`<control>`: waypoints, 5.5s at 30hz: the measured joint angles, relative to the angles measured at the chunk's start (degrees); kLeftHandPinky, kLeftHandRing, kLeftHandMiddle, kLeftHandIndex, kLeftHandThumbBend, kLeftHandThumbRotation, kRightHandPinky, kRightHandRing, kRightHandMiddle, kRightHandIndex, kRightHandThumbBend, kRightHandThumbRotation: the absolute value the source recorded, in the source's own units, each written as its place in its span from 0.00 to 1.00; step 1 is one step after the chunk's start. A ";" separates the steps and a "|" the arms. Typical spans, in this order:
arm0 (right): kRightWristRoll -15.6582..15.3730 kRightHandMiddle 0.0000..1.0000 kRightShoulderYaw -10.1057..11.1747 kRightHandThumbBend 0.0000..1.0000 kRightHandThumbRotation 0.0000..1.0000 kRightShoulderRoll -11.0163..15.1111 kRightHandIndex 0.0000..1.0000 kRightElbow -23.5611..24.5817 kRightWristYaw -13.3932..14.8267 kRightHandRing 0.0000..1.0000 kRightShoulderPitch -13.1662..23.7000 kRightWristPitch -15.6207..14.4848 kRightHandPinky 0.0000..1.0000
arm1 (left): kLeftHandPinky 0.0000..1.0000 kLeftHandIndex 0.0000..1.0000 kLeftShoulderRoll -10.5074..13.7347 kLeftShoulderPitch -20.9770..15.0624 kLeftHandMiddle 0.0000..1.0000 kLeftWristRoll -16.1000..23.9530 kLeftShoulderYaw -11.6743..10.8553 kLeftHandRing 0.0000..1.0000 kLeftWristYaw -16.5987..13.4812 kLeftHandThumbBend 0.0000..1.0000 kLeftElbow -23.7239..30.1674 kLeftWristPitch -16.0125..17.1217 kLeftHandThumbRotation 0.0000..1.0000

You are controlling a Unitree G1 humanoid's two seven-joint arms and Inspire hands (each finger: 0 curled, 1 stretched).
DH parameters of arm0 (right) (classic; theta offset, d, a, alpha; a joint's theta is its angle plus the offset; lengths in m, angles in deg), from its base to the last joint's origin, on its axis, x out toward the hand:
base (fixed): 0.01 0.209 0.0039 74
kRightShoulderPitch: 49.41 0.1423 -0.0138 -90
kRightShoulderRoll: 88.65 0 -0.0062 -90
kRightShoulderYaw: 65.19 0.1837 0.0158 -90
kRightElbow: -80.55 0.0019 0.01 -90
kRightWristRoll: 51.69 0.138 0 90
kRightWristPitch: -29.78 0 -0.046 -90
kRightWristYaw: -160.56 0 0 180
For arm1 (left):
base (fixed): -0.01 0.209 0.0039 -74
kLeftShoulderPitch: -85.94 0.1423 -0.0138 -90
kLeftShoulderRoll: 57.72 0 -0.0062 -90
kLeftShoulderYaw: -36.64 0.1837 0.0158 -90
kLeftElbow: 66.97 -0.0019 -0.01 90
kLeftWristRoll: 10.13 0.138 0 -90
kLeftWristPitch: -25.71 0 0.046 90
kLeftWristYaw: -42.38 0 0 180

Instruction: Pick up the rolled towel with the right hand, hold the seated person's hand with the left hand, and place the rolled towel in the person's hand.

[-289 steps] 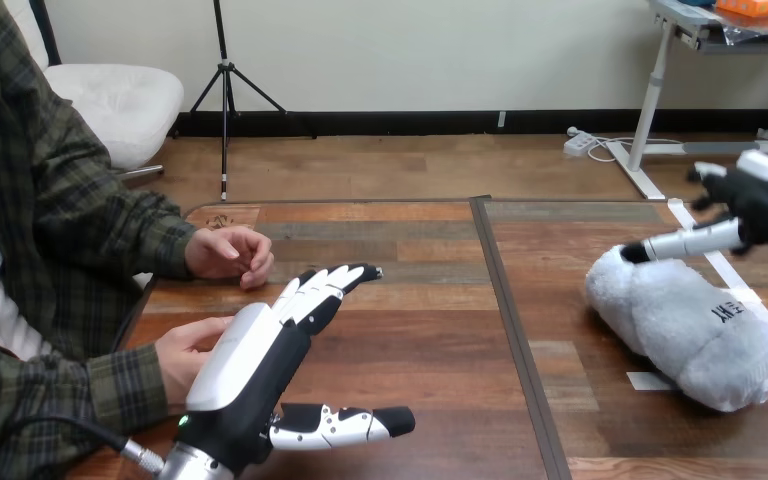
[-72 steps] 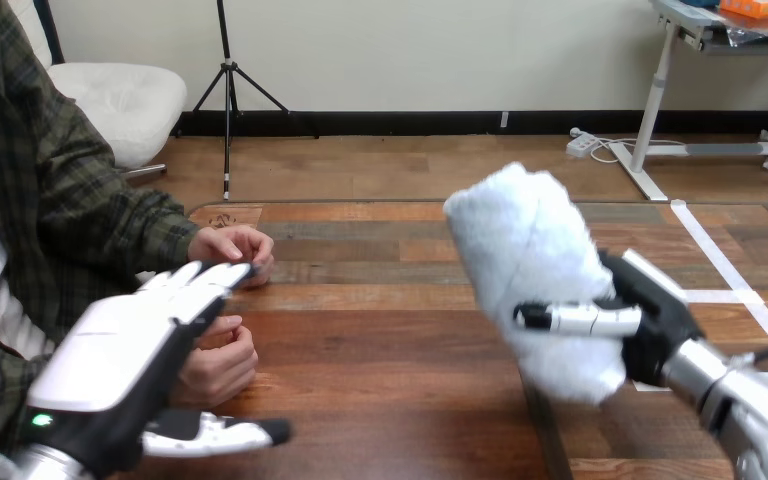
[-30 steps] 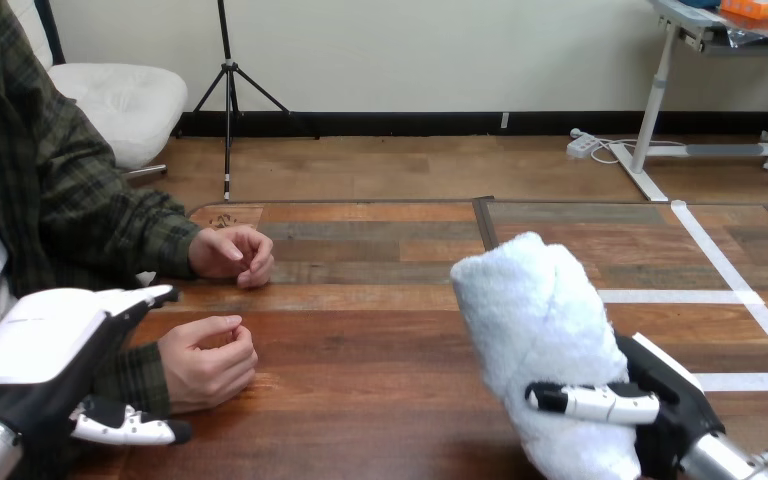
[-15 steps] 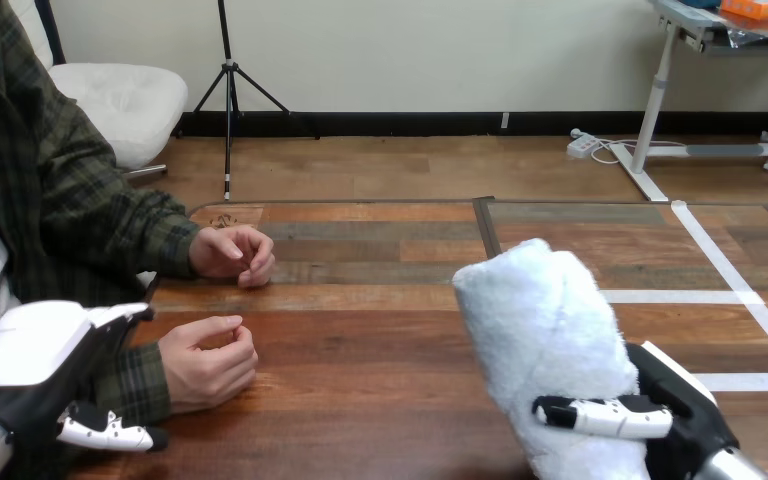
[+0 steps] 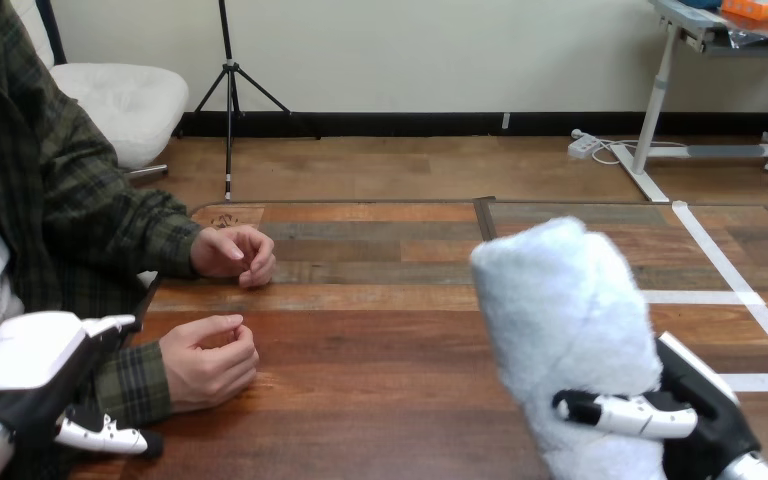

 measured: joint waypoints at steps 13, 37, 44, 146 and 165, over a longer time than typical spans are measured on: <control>5.74 0.23 1.98 0.84 0.00 0.16 0.28 7.53 -0.24 0.16 -2.77 -1.17 0.10 | 0.75 0.83 0.63 -7.17 0.82 2.64 4.43 0.79 -4.87 1.00 -8.77 0.19 0.37; 19.92 0.20 6.87 0.89 0.00 2.82 0.24 21.27 -0.86 0.16 -3.62 -2.99 0.09 | 0.50 0.62 0.88 -18.12 0.58 4.49 12.44 0.53 -10.57 0.98 -21.59 -0.07 0.09; 23.27 0.20 8.52 0.88 0.00 4.21 0.24 26.14 -0.79 0.16 -3.56 -3.25 0.09 | 0.45 0.54 0.84 -20.36 0.52 4.06 14.53 0.48 -10.92 0.94 -23.19 -0.59 0.01; -1.65 0.25 -7.31 0.78 0.00 -4.87 0.34 5.12 -1.01 0.17 15.33 0.75 0.11 | 0.21 0.34 -0.24 -2.28 0.33 -14.80 8.51 0.26 -4.18 0.88 14.94 -6.25 0.00; -3.55 0.24 -7.67 0.79 0.00 -7.14 0.35 -0.70 -1.76 0.15 19.41 2.80 0.10 | 0.19 0.33 -3.51 1.03 0.31 -17.67 6.42 0.24 -0.10 0.89 27.50 -8.80 0.00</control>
